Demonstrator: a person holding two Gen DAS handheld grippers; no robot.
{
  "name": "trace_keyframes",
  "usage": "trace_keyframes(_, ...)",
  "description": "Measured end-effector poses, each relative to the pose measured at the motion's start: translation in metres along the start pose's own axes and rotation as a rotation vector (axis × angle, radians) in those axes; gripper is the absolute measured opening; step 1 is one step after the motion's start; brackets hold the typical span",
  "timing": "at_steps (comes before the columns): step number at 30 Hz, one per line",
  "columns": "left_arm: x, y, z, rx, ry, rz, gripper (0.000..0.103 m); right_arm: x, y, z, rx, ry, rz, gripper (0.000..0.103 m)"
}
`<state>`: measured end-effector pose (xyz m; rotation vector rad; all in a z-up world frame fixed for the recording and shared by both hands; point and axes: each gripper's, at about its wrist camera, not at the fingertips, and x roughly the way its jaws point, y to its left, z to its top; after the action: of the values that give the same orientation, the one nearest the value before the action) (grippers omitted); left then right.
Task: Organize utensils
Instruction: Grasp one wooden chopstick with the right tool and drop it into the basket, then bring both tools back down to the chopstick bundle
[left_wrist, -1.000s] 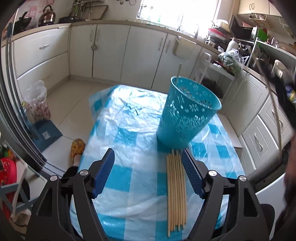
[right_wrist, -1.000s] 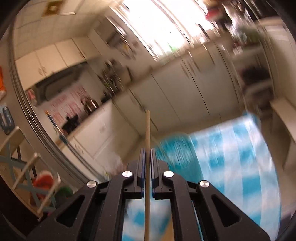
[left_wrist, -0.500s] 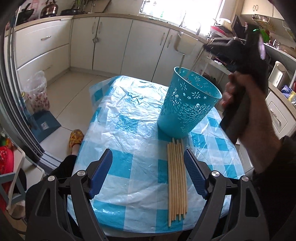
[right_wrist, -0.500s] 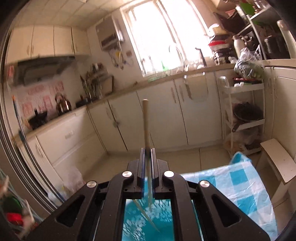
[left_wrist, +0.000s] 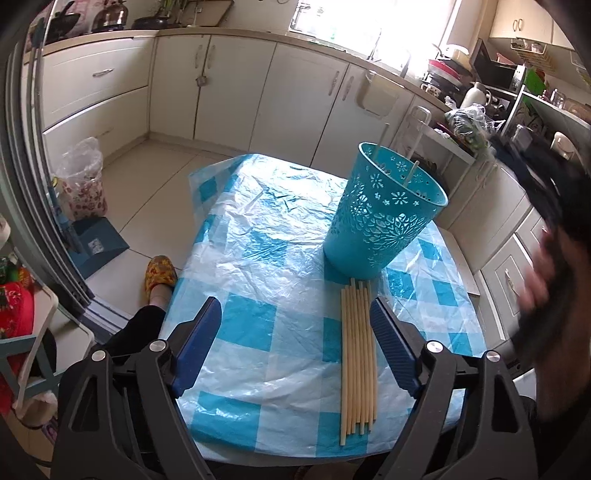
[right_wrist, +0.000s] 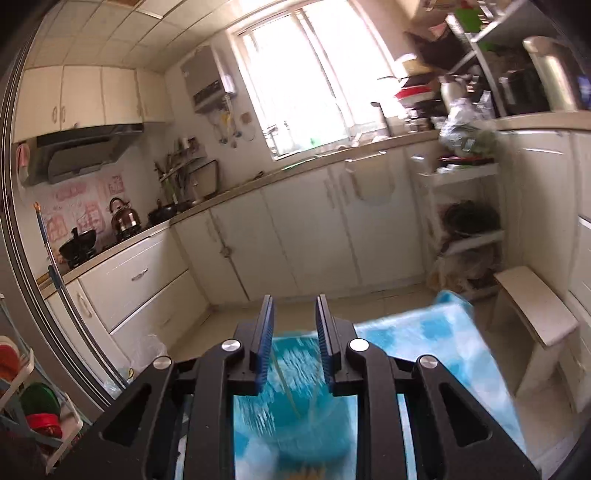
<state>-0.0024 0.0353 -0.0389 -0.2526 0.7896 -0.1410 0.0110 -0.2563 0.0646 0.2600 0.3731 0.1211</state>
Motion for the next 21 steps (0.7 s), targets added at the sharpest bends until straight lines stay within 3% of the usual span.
trace_keyframes(2,0.001,0.002,-0.003,-0.004,0.013,0.008,0.079,0.001,-0.003,-0.03,-0.012,0.11,-0.008,0.023)
trace_keyframes(5,0.004,0.001,-0.007,-0.002,0.034,0.015,0.079,0.028,-0.006,-0.092,-0.021,0.36,0.002,0.017)
trace_keyframes(8,0.004,-0.003,-0.012,0.024,0.048,0.025,0.079,0.058,-0.005,-0.134,-0.042,0.493,-0.016,0.016)
trace_keyframes(14,0.005,-0.004,-0.018,0.045,0.071,0.038,0.079,0.09,-0.005,-0.155,-0.053,0.549,-0.066,0.014)
trace_keyframes(21,0.025,-0.008,-0.021,0.078,0.113,0.047,0.079,0.082,0.005,-0.157,-0.191,0.574,-0.075,0.009)
